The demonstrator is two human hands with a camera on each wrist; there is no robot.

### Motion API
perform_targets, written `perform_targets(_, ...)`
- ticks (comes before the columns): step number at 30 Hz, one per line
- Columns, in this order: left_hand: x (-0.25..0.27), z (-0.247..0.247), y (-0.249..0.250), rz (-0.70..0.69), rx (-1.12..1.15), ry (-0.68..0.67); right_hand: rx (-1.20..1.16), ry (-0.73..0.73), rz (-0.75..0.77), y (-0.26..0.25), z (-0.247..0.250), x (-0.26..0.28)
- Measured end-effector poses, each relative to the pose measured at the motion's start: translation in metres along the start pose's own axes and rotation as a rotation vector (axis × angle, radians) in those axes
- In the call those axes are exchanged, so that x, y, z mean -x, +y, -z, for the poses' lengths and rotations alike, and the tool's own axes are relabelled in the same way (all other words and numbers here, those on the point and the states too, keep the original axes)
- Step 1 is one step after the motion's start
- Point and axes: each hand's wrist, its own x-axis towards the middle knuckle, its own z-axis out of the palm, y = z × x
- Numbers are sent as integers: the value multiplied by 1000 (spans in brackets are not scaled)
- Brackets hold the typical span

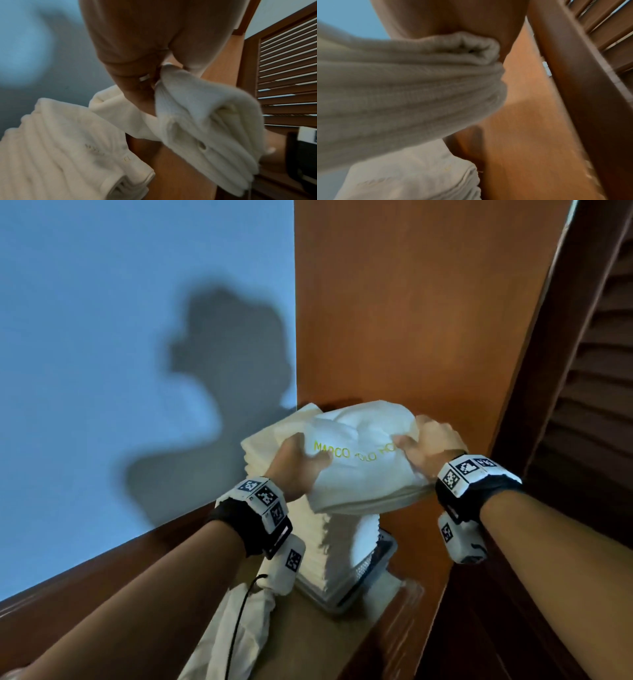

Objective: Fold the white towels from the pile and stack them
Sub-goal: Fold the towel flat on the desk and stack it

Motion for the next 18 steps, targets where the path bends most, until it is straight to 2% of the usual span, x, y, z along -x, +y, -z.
perform_targets(5,-51,-17,-4,36,68,177,-74,13,123,-9,-33,-103)
perform_targets(8,-75,-20,-17,49,166,339,-207,49,195,-24,-50,-146)
perform_targets(10,-85,-27,-33,110,219,430,-342,44,214,-30,-66,-162)
perform_targets(12,-83,-43,-54,281,305,379,-393,-64,202,-27,-96,-170)
perform_targets(15,-65,-72,-83,585,441,215,-192,-423,190,-7,-151,-169)
perform_targets(16,-60,-77,-89,630,481,214,-131,-481,199,-1,-162,-169)
perform_targets(18,-57,-79,-93,642,570,223,-133,-453,205,5,-168,-171)
